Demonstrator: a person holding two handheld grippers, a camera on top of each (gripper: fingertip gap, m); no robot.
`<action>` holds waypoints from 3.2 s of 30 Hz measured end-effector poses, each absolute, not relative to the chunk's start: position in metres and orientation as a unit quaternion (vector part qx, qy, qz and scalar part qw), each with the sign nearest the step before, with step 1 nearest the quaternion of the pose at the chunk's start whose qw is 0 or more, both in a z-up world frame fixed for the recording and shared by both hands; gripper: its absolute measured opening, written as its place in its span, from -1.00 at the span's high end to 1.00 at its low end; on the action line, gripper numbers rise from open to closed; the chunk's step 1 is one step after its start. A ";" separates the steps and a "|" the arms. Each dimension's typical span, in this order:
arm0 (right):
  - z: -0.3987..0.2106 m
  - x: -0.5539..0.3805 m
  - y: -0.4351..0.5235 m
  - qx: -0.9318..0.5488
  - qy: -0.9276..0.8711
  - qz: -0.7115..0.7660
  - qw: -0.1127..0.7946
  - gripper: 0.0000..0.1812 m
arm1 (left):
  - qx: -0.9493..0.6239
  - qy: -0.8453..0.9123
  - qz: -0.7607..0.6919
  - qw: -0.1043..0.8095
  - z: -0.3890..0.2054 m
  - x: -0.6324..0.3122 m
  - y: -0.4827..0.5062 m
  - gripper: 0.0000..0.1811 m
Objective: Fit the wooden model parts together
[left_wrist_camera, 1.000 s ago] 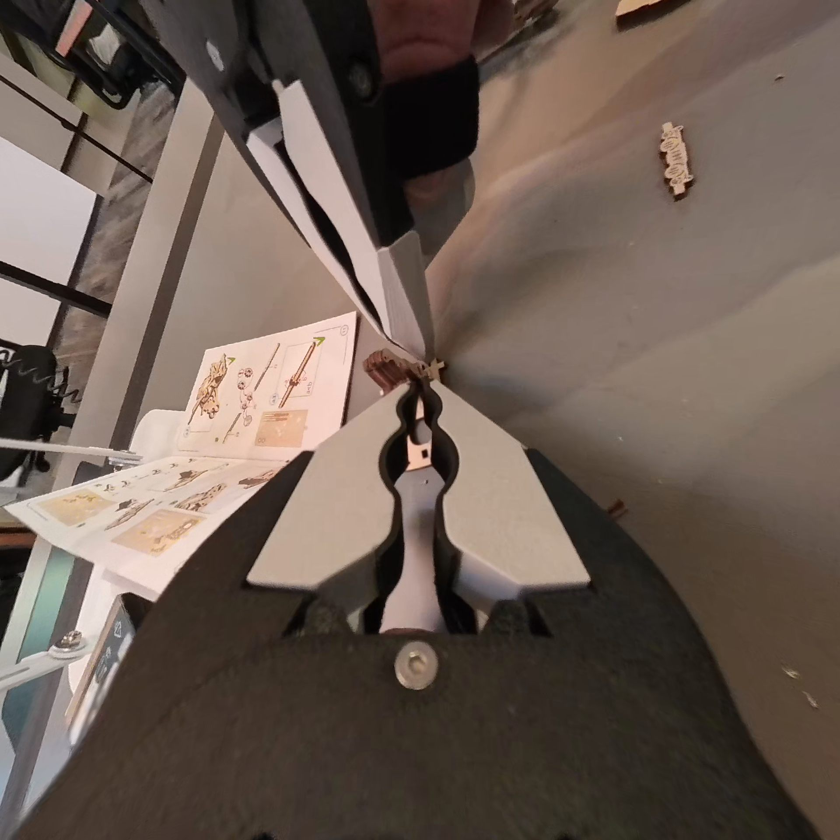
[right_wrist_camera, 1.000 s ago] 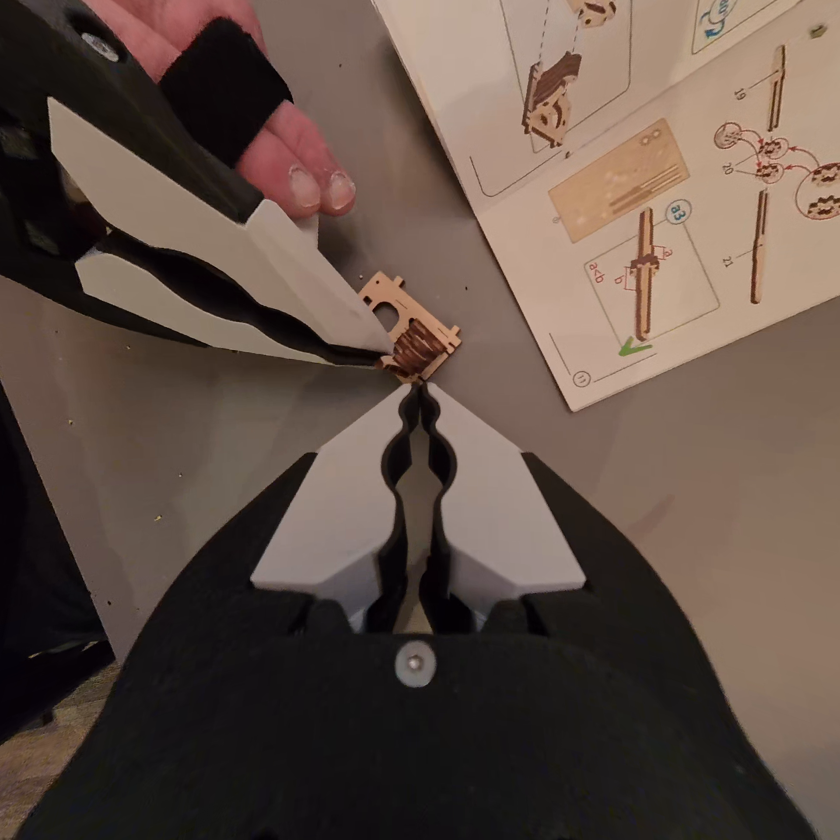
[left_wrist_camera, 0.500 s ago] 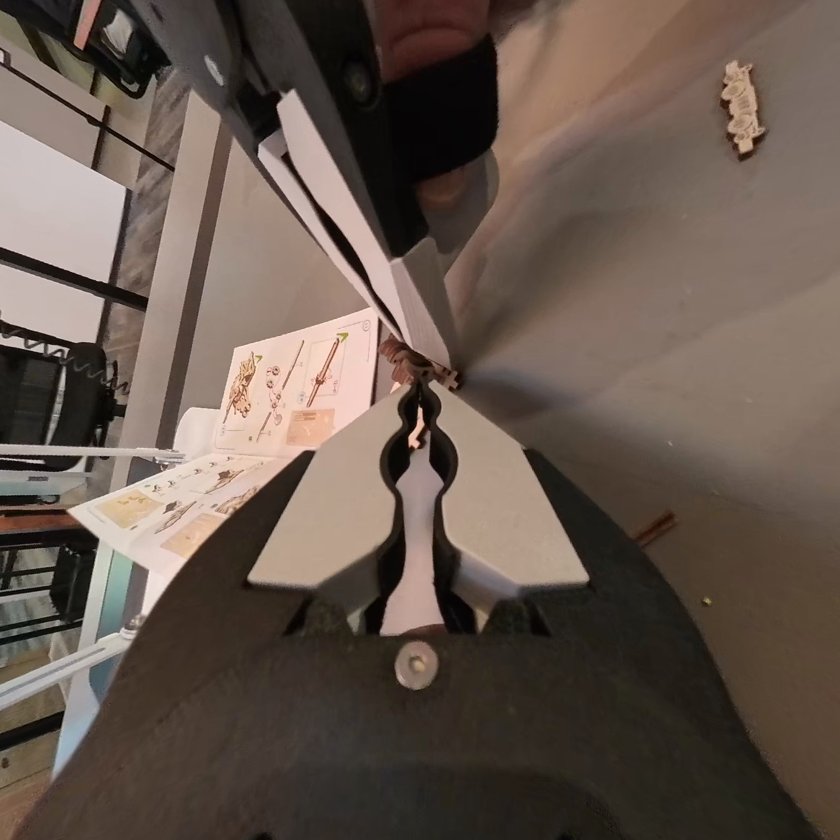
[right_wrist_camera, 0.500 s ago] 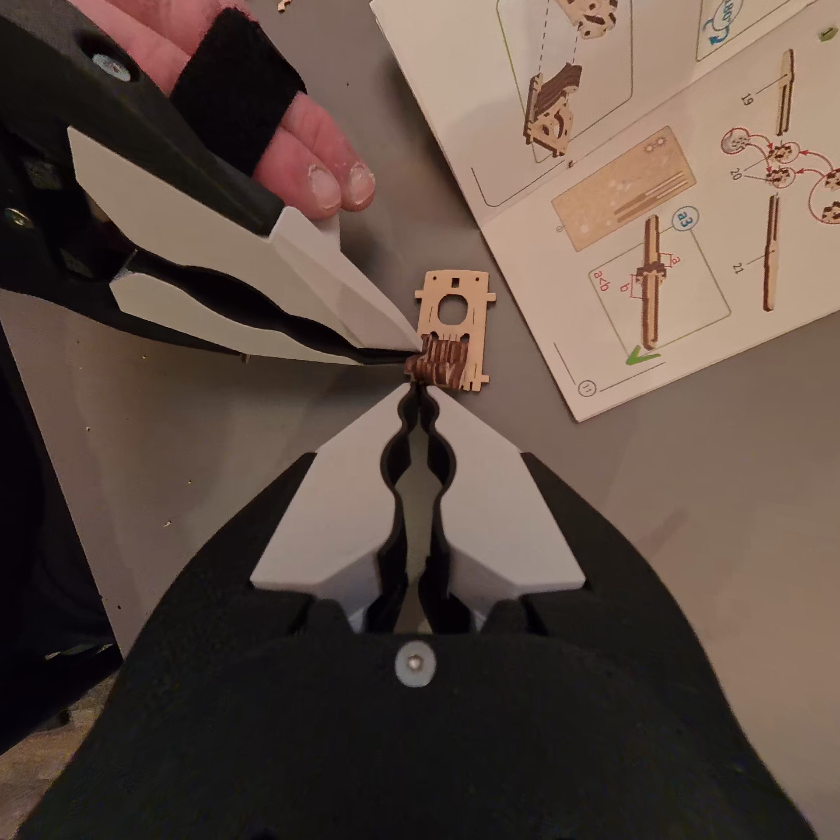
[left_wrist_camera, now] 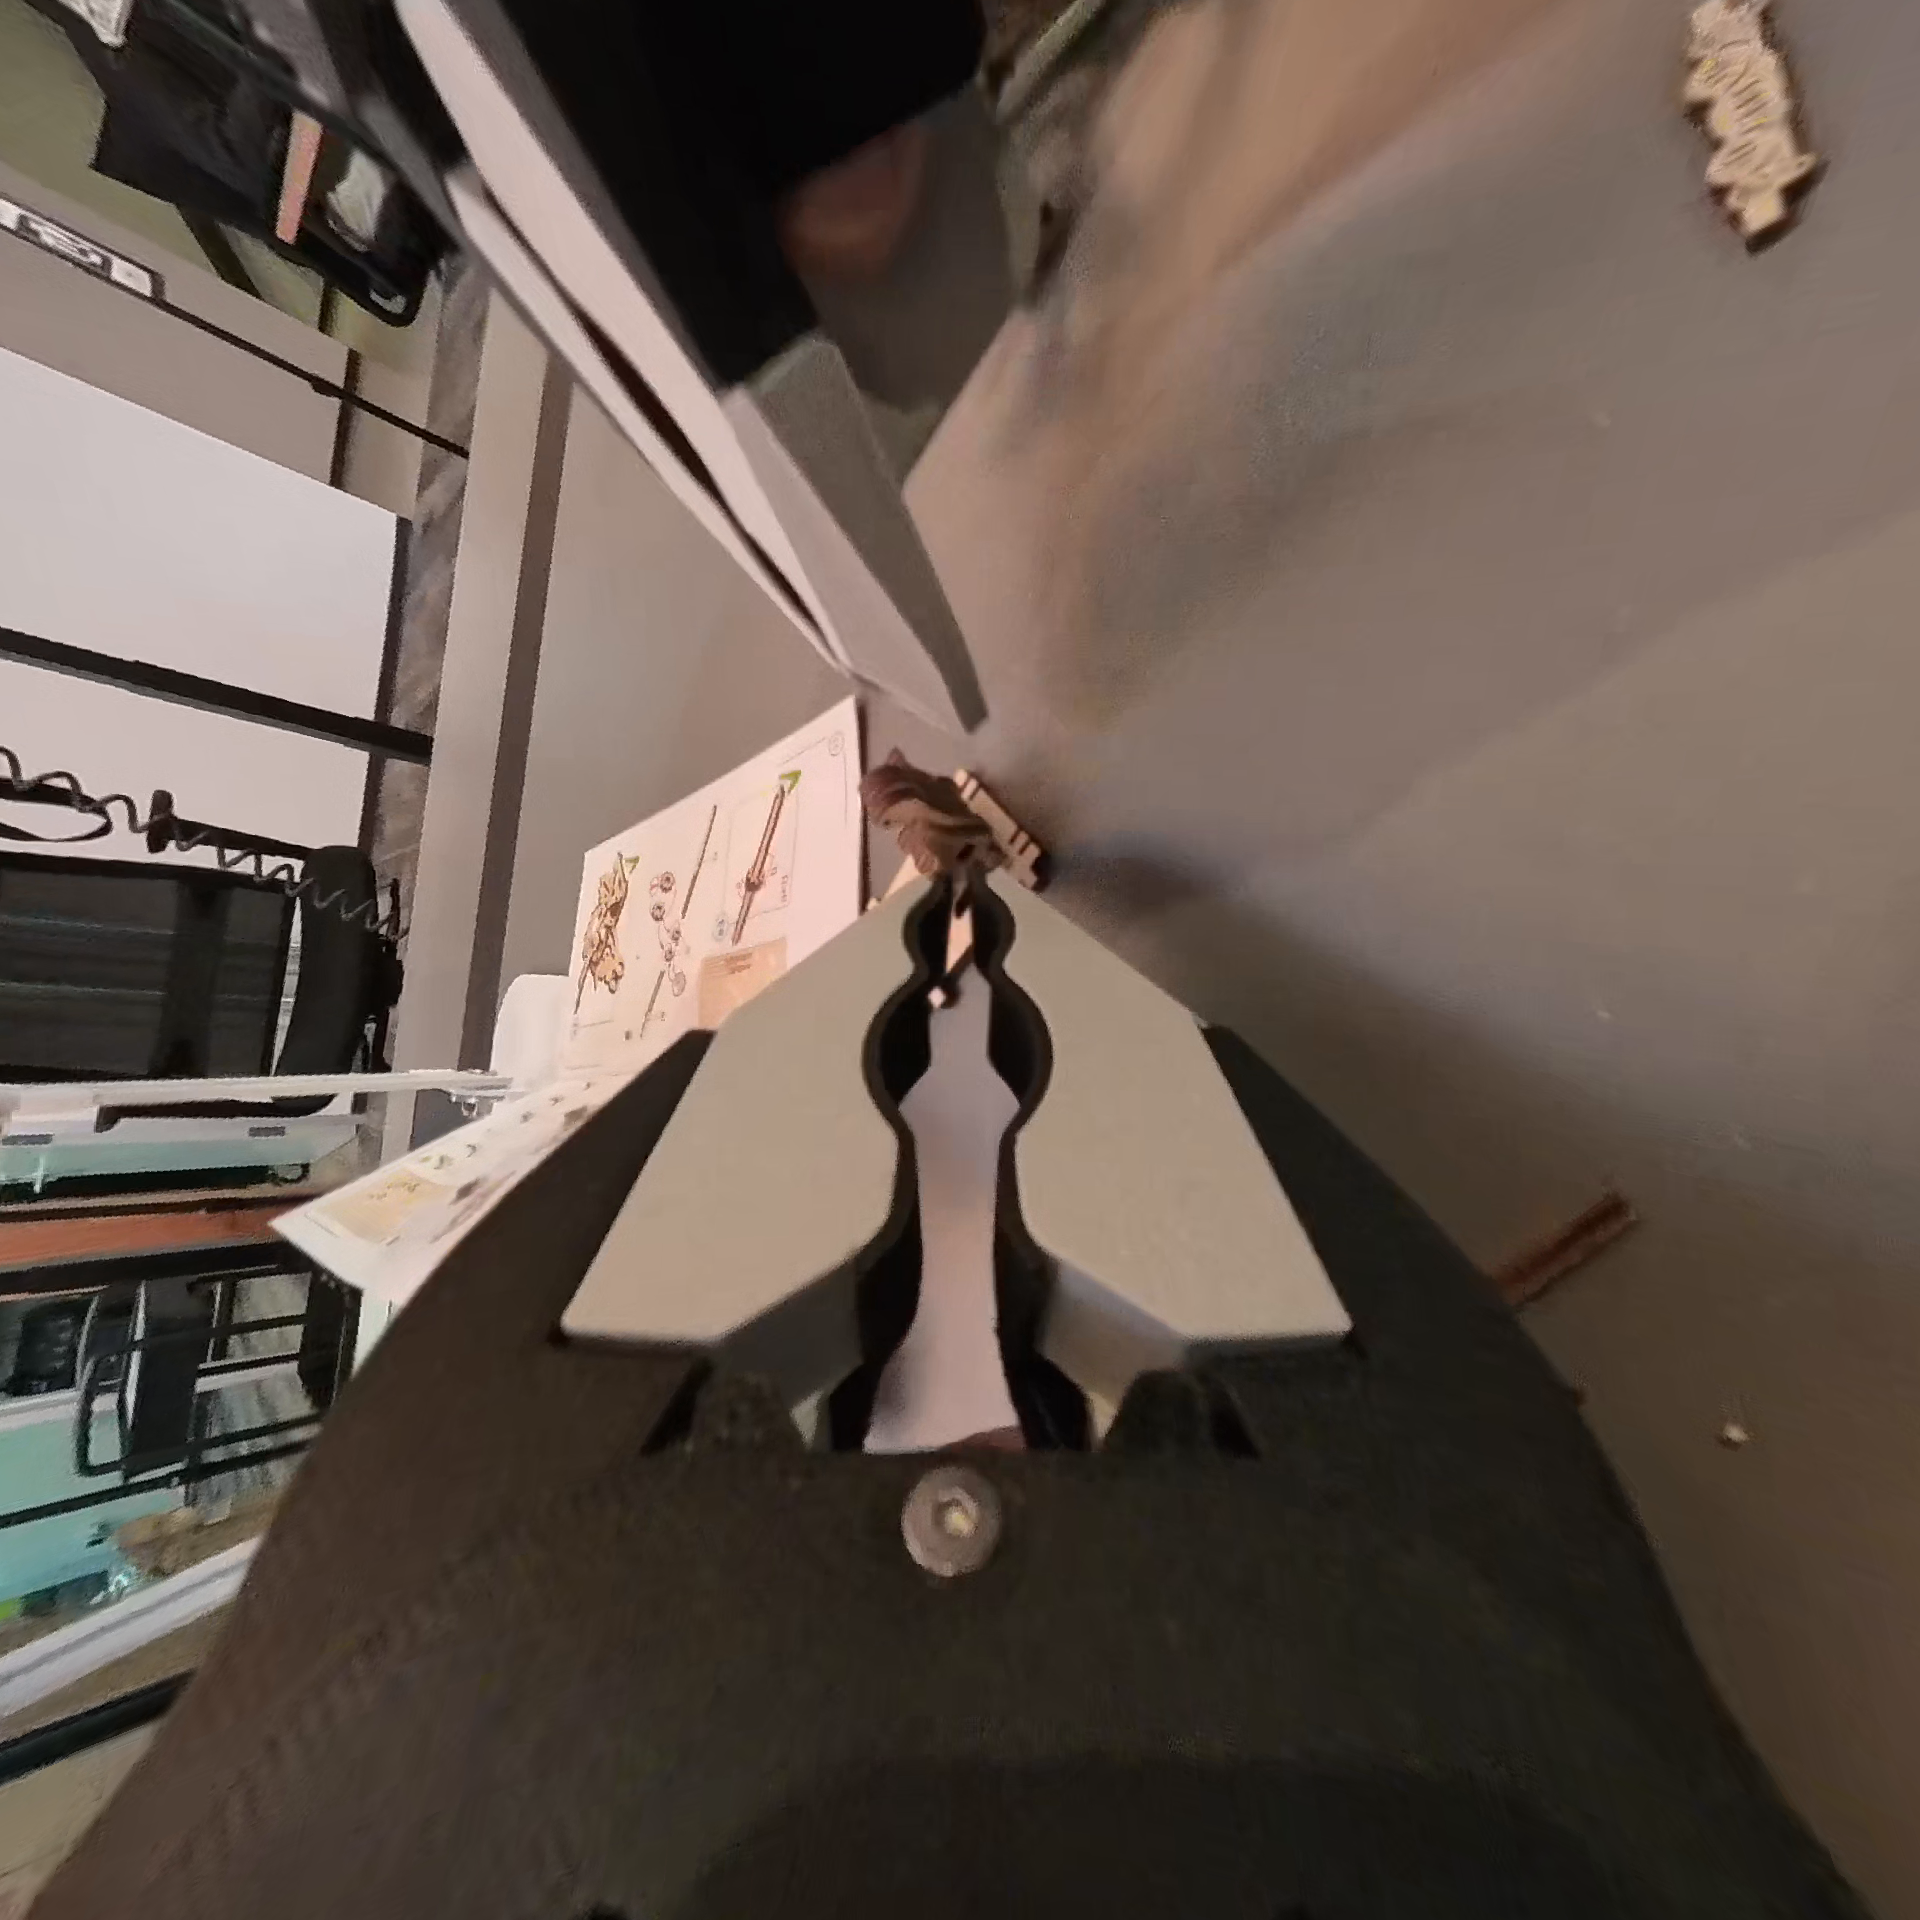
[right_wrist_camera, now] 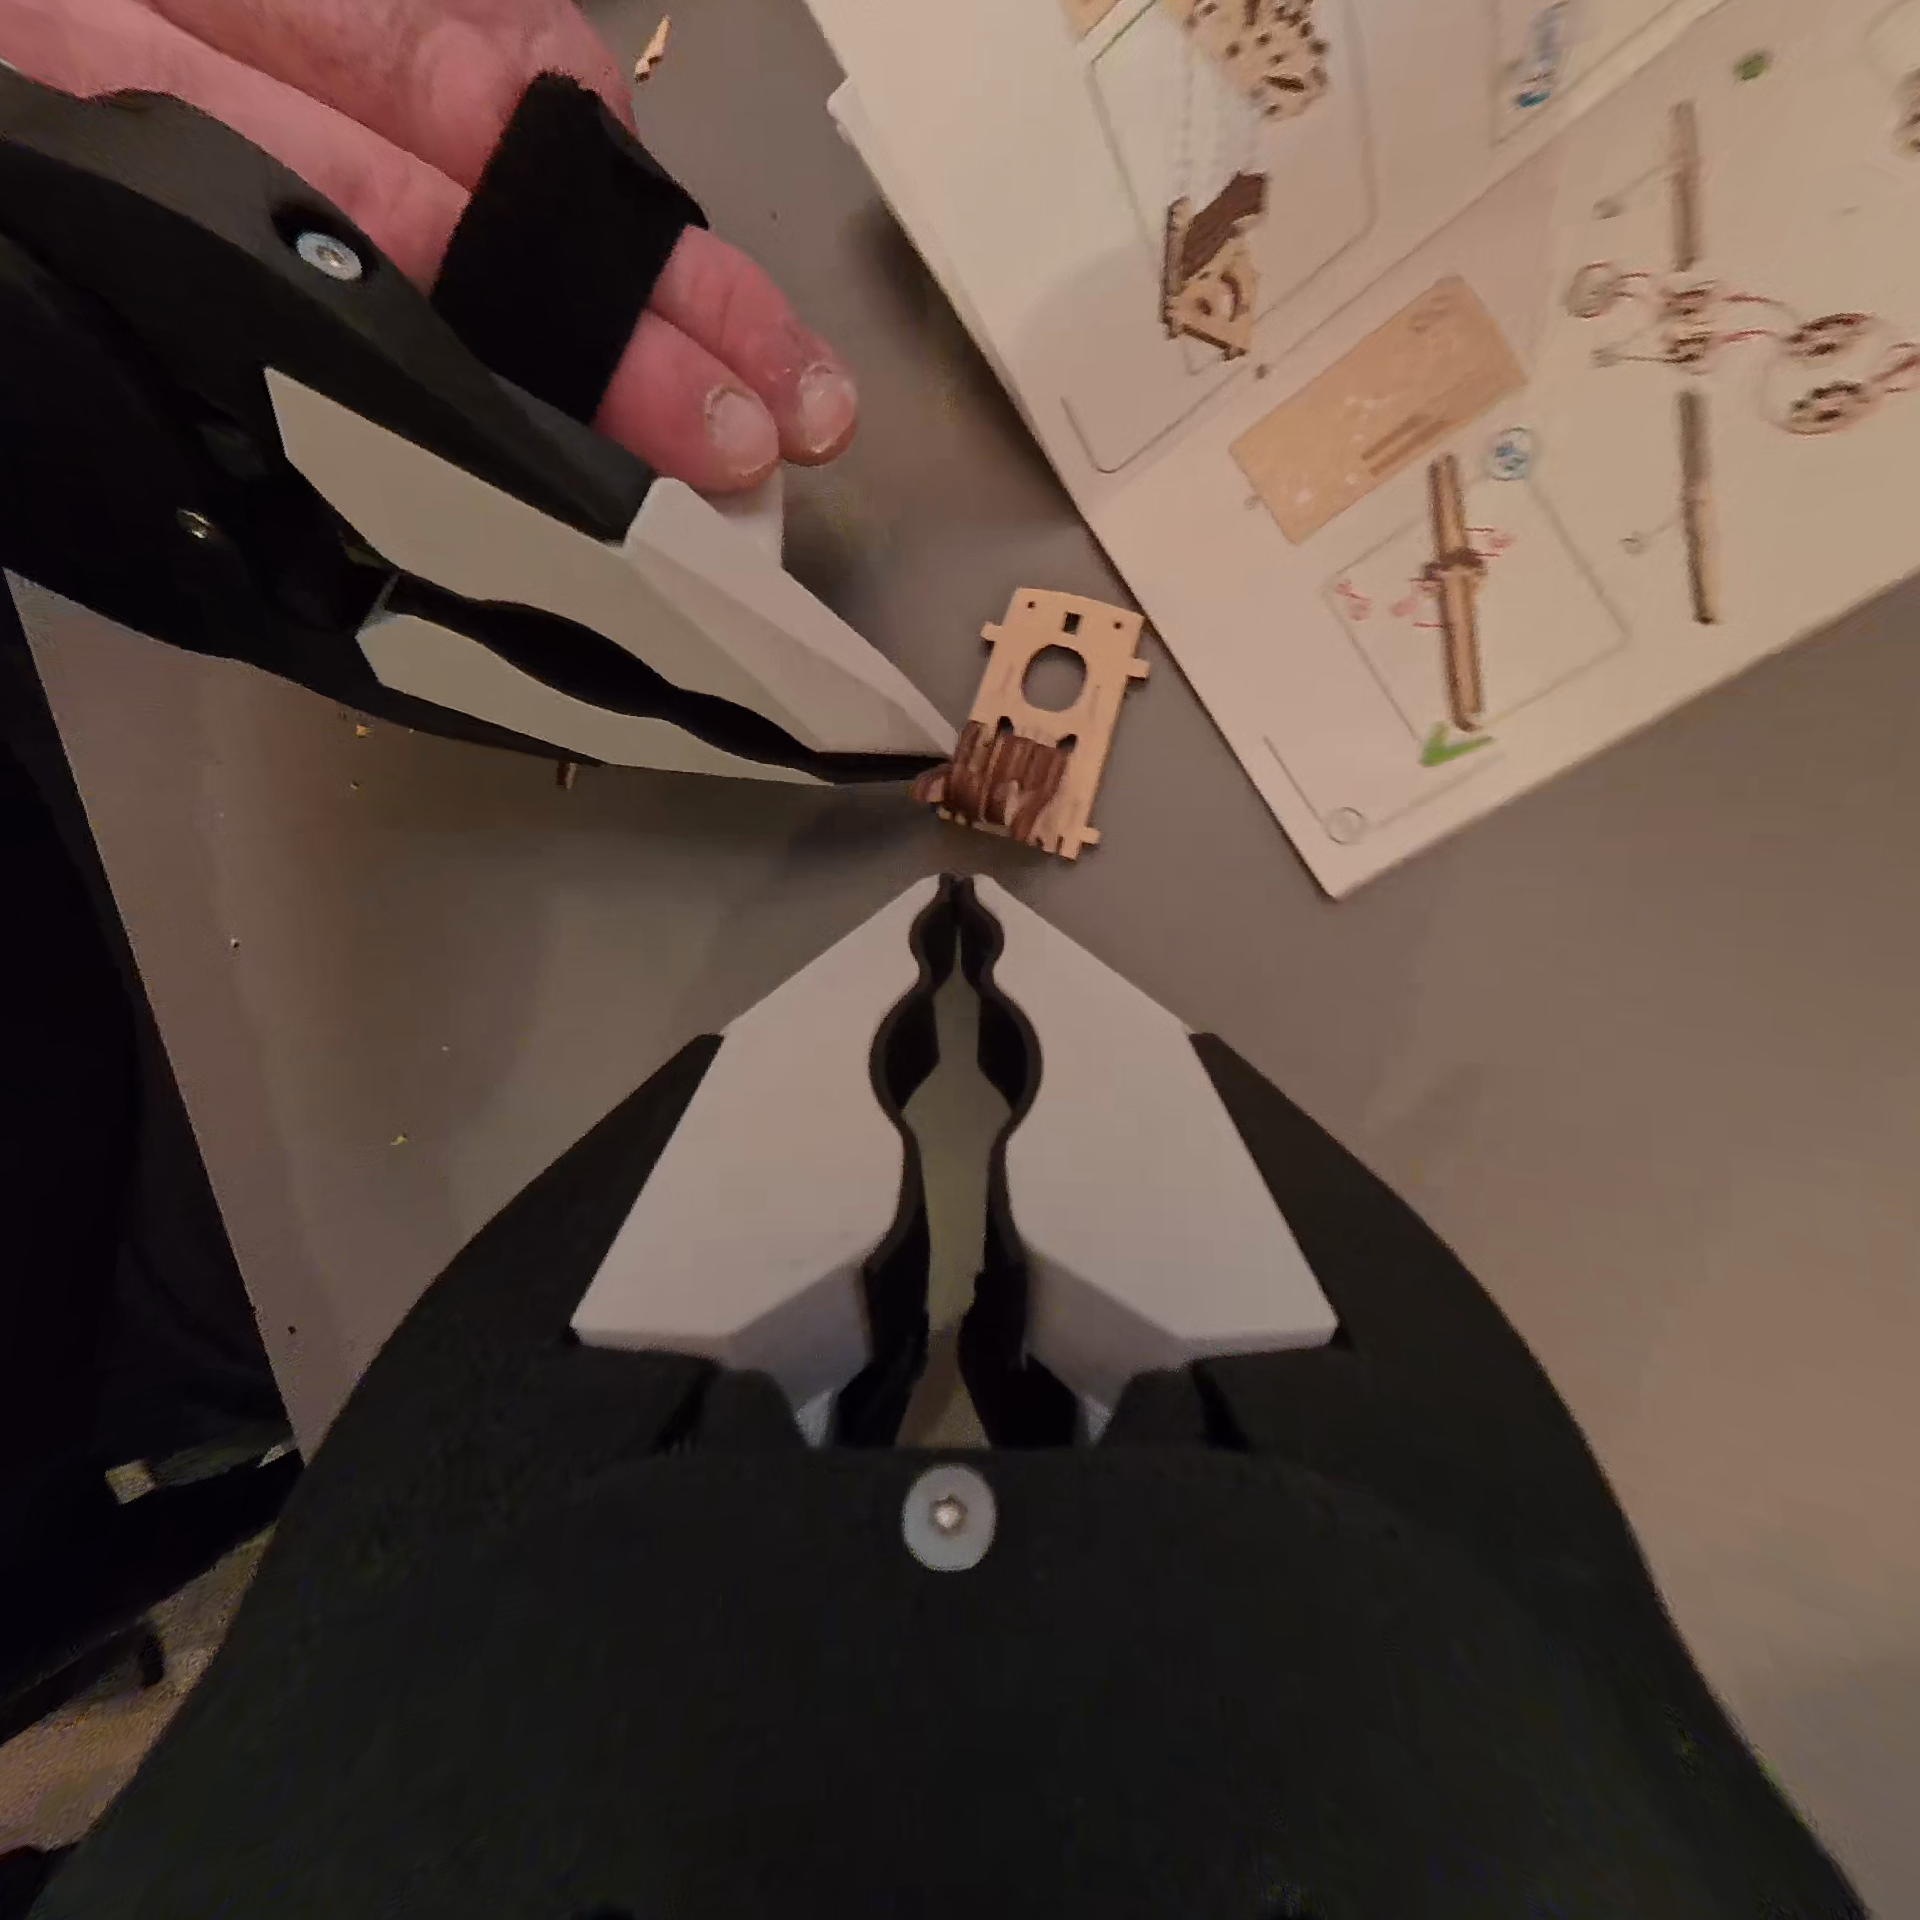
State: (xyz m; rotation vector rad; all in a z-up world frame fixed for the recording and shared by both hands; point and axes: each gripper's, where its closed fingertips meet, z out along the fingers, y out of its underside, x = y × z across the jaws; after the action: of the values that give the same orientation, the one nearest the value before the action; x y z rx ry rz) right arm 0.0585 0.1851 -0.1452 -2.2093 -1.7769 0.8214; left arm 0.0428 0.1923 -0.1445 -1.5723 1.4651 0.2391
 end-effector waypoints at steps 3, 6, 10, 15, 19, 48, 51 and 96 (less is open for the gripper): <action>-0.138 0.065 0.197 -0.751 -0.589 0.274 0.116 0.97 | -0.645 0.591 0.095 0.475 -0.143 0.042 0.192 0.95; -0.142 0.066 0.204 -0.752 -0.595 0.251 0.132 0.91 | -0.653 0.579 0.094 0.479 -0.142 0.042 0.193 0.93; -0.147 0.062 0.205 -0.751 -0.597 0.248 0.135 0.93 | -0.663 0.567 0.090 0.480 -0.143 0.041 0.191 0.90; -0.147 0.059 0.204 -0.750 -0.593 0.260 0.137 0.96 | -0.668 0.558 0.108 0.481 -0.145 0.041 0.194 0.93; -0.147 0.056 0.205 -0.748 -0.593 0.262 0.139 0.98 | -0.660 0.566 0.124 0.477 -0.147 0.042 0.195 0.92; -0.158 0.048 0.190 -0.743 -0.598 0.279 0.113 1.00 | -0.714 0.508 0.052 0.479 -0.138 0.031 0.181 0.81; -0.158 0.047 0.183 -0.741 -0.600 0.283 0.104 1.00 | -0.733 0.484 0.038 0.476 -0.138 0.028 0.172 0.78; -0.157 0.030 0.164 -0.678 -0.685 0.231 0.134 0.84 | -0.795 0.434 0.013 0.424 -0.148 0.015 0.168 0.63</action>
State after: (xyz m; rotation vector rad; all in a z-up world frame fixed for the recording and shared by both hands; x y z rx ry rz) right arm 0.0298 0.1640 -0.1572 -1.9641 -1.9860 0.6706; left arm 0.0148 0.1677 -0.1478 -1.9888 1.0861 0.0336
